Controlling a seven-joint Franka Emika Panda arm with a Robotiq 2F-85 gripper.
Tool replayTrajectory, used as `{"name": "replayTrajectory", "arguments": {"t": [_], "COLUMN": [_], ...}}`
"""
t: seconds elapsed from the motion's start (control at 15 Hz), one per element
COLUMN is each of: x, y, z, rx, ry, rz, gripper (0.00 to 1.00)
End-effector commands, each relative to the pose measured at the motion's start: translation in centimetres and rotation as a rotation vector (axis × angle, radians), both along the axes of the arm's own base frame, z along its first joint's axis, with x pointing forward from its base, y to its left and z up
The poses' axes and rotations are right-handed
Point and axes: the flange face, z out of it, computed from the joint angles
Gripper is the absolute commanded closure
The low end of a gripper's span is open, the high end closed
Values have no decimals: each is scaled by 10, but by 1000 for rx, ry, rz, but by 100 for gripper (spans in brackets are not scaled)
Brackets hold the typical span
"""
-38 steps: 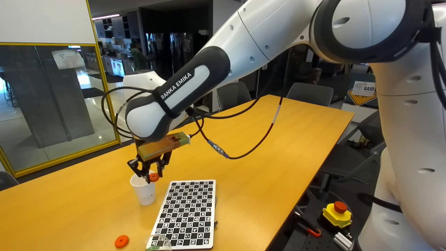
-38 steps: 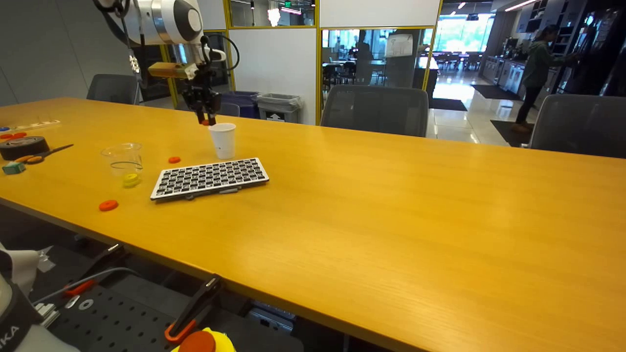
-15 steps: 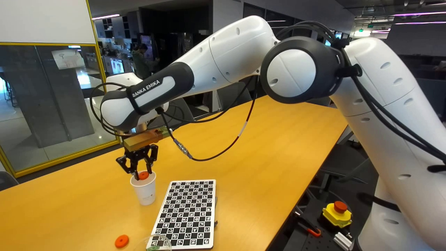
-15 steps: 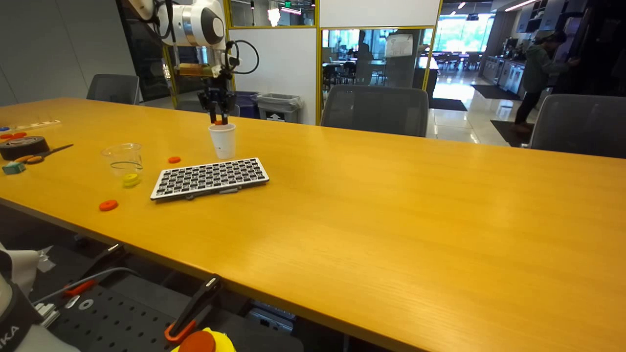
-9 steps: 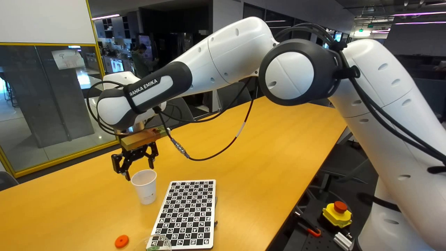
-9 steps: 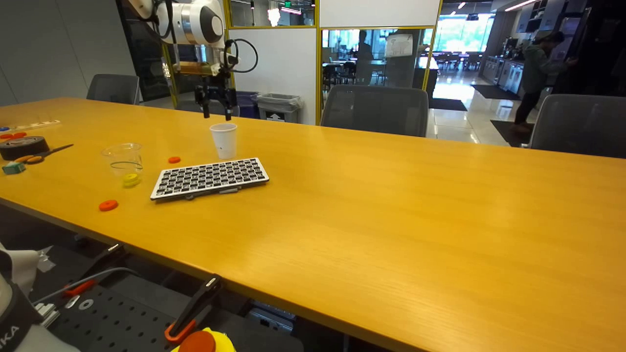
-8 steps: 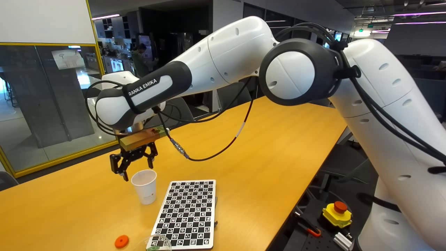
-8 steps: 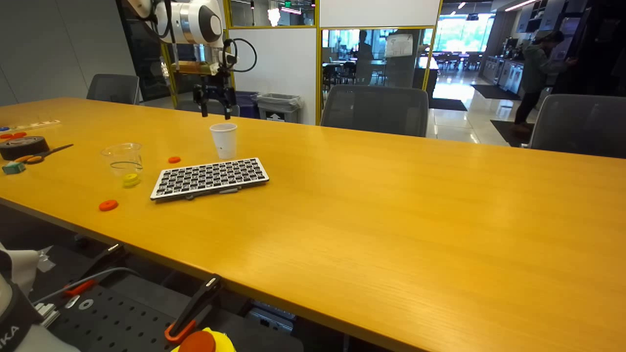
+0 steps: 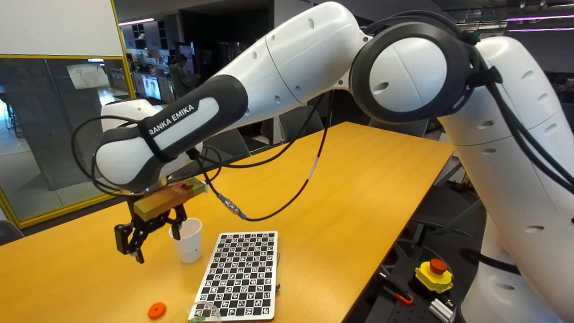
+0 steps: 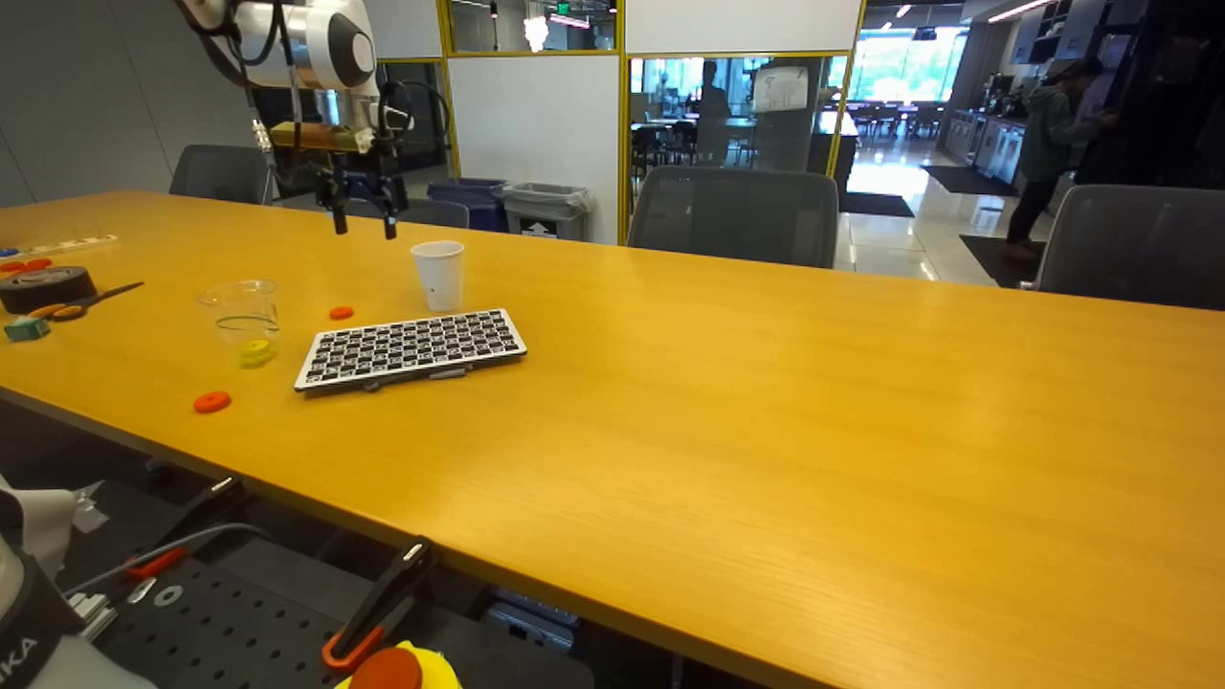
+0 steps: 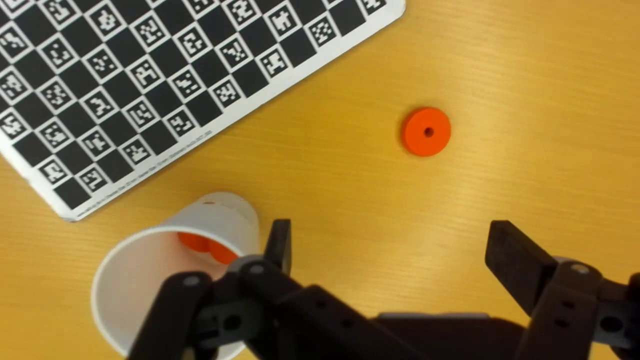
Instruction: Put the yellow rings in the clear cup and the orange rings in the white cups
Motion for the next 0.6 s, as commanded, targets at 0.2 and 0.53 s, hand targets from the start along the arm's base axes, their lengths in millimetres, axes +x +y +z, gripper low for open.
{"name": "replayTrajectory", "arguments": {"t": [0.2, 0.53], "x": [-77, -92], "y": [34, 41], "z": [-27, -55], "rx": [24, 28], "ry": [-41, -48], "rz": [84, 87], "gripper": [0, 0]}}
